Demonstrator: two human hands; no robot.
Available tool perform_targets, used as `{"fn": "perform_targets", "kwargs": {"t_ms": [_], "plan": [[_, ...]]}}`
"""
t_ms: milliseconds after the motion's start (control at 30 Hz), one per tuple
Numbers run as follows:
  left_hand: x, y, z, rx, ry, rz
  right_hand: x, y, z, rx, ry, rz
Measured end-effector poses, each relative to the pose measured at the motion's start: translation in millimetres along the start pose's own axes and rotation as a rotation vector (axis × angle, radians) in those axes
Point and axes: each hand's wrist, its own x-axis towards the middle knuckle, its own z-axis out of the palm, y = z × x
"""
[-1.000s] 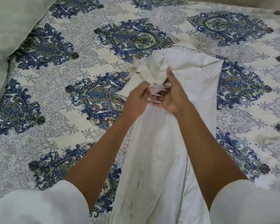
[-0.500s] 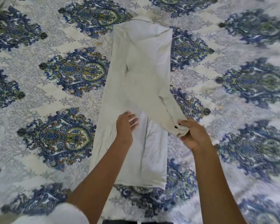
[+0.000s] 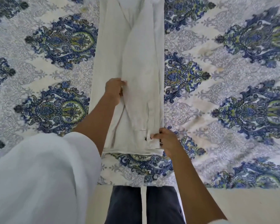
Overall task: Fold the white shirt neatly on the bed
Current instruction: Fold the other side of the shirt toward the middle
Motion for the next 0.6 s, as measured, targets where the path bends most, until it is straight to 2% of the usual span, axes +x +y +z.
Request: {"fn": "perform_targets", "kwargs": {"t_ms": [33, 100, 167, 233, 333, 400, 467, 533, 600], "plan": [[-0.2, -4.2, -3.2, -0.001, -0.016, 0.013, 5.3, 3.8, -0.5, -0.103, 0.006, 0.042], [-5.3, -19.1, -8.6, 0.14, -0.142, -0.025, 10.0, 10.9, 0.1, -0.225, 0.054, 0.088], [-11.0, -38.0, -12.0, 0.319, -0.228, -0.101, 10.4, 13.4, 0.3, -0.174, 0.07, 0.095], [-17.1, -54.8, -15.1, 0.404, -0.228, -0.162, 8.6, 14.1, -3.4, -0.04, 0.056, 0.116], [-25.9, -71.6, -18.1, 0.34, -0.205, -0.156, 9.6, 13.4, -6.7, -0.03, 0.07, 0.116], [-26.5, -80.3, -20.2, 0.345, -0.129, -0.075, 12.7, 8.5, -2.8, -0.252, 0.112, 0.108], [-26.7, -84.1, -21.5, 0.361, -0.133, -0.038, 17.6, 4.0, -0.9, -0.416, 0.135, 0.113], [-24.8, -79.3, -19.4, 0.3, -0.146, -0.038, 16.0, -7.3, -0.6, -0.364, 0.143, 0.1], [-19.1, -64.9, -13.9, 0.199, -0.119, -0.039, 16.9, -23.2, -0.7, -0.33, 0.19, -0.011]]}}
